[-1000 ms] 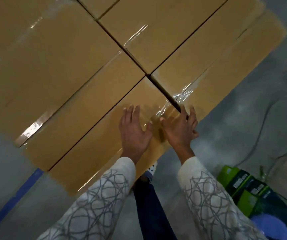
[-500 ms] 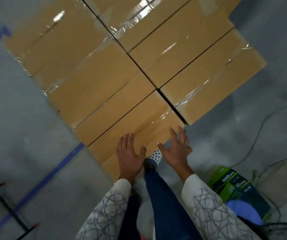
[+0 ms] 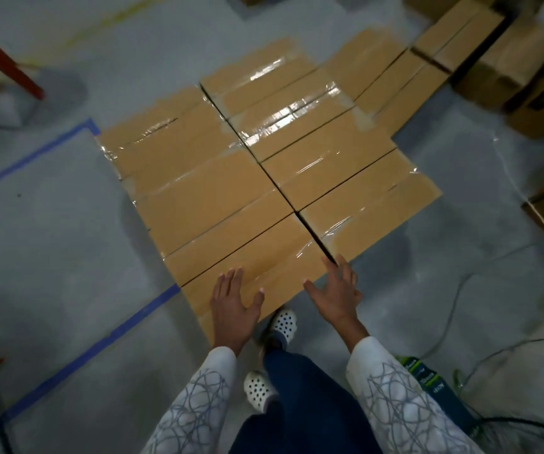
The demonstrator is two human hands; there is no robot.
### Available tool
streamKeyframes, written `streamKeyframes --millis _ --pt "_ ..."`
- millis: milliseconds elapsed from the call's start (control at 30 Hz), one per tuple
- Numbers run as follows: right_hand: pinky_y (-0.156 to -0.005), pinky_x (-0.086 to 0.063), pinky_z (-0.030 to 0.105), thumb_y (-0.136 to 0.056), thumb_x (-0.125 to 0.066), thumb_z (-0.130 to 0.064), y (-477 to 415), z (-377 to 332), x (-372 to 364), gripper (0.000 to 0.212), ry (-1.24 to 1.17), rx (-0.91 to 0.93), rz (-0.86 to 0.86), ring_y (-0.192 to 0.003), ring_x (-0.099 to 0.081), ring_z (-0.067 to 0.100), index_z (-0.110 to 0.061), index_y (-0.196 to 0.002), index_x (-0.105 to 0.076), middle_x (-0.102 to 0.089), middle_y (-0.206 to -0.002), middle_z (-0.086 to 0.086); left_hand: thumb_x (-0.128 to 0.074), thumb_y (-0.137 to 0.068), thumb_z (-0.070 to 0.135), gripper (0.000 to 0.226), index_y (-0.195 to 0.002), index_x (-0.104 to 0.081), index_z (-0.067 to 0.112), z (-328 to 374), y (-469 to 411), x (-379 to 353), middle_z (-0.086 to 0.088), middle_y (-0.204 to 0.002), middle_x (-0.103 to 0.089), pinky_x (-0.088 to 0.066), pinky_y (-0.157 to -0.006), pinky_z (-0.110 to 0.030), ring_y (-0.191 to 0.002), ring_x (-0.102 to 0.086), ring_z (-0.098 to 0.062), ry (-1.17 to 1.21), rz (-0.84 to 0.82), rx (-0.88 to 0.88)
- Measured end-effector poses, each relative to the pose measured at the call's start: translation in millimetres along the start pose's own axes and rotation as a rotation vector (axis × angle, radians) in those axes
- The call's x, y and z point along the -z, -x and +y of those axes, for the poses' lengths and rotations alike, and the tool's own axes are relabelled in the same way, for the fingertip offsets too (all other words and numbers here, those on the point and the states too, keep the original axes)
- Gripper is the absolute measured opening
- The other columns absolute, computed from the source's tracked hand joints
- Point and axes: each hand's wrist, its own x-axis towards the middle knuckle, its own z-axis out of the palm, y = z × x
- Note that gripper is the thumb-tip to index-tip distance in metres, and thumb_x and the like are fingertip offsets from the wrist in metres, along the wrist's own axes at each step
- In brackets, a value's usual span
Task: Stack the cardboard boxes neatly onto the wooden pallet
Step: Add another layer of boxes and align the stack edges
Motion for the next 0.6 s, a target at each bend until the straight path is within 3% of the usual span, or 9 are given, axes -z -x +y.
streamKeyframes --millis 167,333,600 --pt "-0.114 -0.026 0.061 -0.093 -0.068 -0.049 72 8 8 0.075 -0.087 0.035 0.054 -0.155 -0.012 0.026 -0.031 -0.158 -0.035 -0.013 -0.171 -0.004 -0.048 -0.086 0.068 0.081 -0.152 -0.048 0.021 -4 63 23 -0.006 -0.157 -0.045 -0.032 -0.119 -0.051 -0.147 -0.034 -0.027 0.084 0.031 -0.052" --pt "-0.117 -0.027 0.062 -0.094 -0.068 -0.051 128 23 -7 0.074 -0.022 0.125 -0.003 -0.155 -0.014 0.029 -0.030 -0.157 -0.037 -0.013 -0.171 -0.002 -0.053 -0.088 0.065 0.071 -0.146 -0.055 0.024 -28 118 32 -0.004 -0.148 -0.053 -0.038 -0.115 -0.048 -0.138 -0.045 -0.024 0.138 0.071 -0.044" --pt "-0.113 -0.030 0.063 -0.093 -0.070 -0.048 122 15 -3 0.065 -0.063 0.162 -0.019 -0.150 -0.025 0.028 -0.030 -0.151 -0.047 -0.026 -0.166 0.001 -0.070 -0.096 0.037 0.040 -0.133 -0.067 0.021 -29 138 23 -0.006 -0.135 -0.064 -0.041 -0.112 -0.041 -0.129 -0.053 -0.023 0.255 0.020 0.011"
